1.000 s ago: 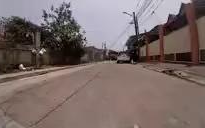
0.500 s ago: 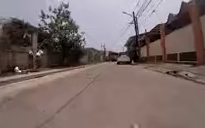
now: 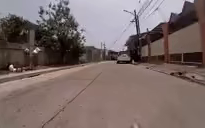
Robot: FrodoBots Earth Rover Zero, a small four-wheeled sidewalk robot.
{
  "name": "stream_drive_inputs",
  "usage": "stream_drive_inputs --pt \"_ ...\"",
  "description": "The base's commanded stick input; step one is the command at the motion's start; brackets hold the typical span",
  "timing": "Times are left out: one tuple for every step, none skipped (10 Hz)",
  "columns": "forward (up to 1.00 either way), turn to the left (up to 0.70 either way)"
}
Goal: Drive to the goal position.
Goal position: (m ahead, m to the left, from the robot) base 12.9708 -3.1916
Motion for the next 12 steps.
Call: stream_drive_inputs --pt "0.7 0.0" --pt "0.7 0.0" --pt "0.7 0.0" --pt "0.7 0.0" --pt "0.7 0.0" --pt "0.7 0.0" --pt "0.7 0.0" --pt "0.7 0.0" --pt "0.7 0.0" --pt "0.7 0.0" --pt "0.7 0.0" --pt "0.7 0.0"
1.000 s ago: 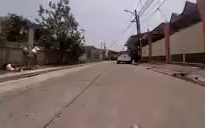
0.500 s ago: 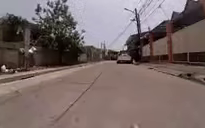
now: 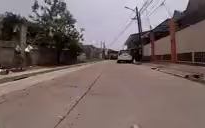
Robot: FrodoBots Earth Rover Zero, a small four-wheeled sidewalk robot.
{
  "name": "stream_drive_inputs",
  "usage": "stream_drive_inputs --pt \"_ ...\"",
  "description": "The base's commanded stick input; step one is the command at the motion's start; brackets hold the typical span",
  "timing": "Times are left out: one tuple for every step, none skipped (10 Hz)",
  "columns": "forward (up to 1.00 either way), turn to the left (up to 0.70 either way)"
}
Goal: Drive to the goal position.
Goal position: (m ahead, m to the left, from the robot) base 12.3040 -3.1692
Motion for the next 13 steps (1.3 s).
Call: stream_drive_inputs --pt "0.7 0.0" --pt "0.7 0.0" --pt "0.7 0.0" --pt "0.7 0.0" --pt "0.7 0.0" --pt "0.7 0.0" --pt "0.7 0.0" --pt "0.7 0.0" --pt "0.7 0.0" --pt "0.7 0.0" --pt "0.7 0.0" --pt "0.7 0.0" --pt "0.7 0.0"
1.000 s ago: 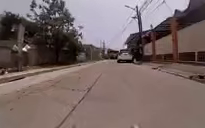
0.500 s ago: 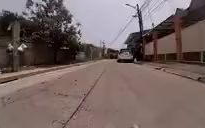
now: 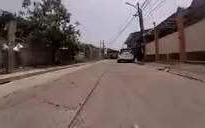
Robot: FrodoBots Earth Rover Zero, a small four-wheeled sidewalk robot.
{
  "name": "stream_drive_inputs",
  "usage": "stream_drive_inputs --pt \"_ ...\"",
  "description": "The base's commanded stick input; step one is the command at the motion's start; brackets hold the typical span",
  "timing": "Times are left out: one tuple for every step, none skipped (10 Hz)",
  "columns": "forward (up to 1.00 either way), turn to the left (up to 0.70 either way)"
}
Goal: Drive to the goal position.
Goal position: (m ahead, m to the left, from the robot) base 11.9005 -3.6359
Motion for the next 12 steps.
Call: stream_drive_inputs --pt "0.7 0.0" --pt "0.7 0.0" --pt "0.7 0.0" --pt "0.7 0.0" --pt "0.7 0.0" --pt "0.7 0.0" --pt "0.7 0.0" --pt "0.7 0.0" --pt "0.7 0.0" --pt "0.7 -0.01" --pt "0.7 -0.04" --pt "0.7 -0.26"
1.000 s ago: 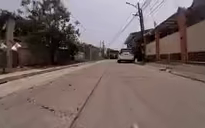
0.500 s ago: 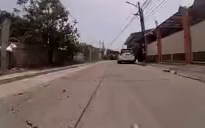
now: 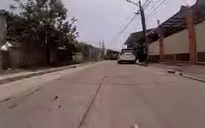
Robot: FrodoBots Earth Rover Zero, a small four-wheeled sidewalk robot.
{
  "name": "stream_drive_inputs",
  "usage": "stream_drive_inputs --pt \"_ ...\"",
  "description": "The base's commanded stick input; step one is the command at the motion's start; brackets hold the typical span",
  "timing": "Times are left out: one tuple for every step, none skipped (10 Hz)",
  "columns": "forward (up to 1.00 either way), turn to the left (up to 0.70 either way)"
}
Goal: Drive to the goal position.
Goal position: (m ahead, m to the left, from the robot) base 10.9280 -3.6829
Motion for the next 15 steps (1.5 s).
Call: stream_drive_inputs --pt "0.7 -0.3" --pt "0.7 -0.01" --pt "0.7 0.0" --pt "0.7 0.0" --pt "0.7 0.0" --pt "0.7 0.0" --pt "0.7 0.0" --pt "0.7 0.0" --pt "0.7 0.0" --pt "0.7 0.0" --pt "0.7 0.0" --pt "0.7 0.0" --pt "0.7 0.0" --pt "0.7 0.0" --pt "0.7 0.0"
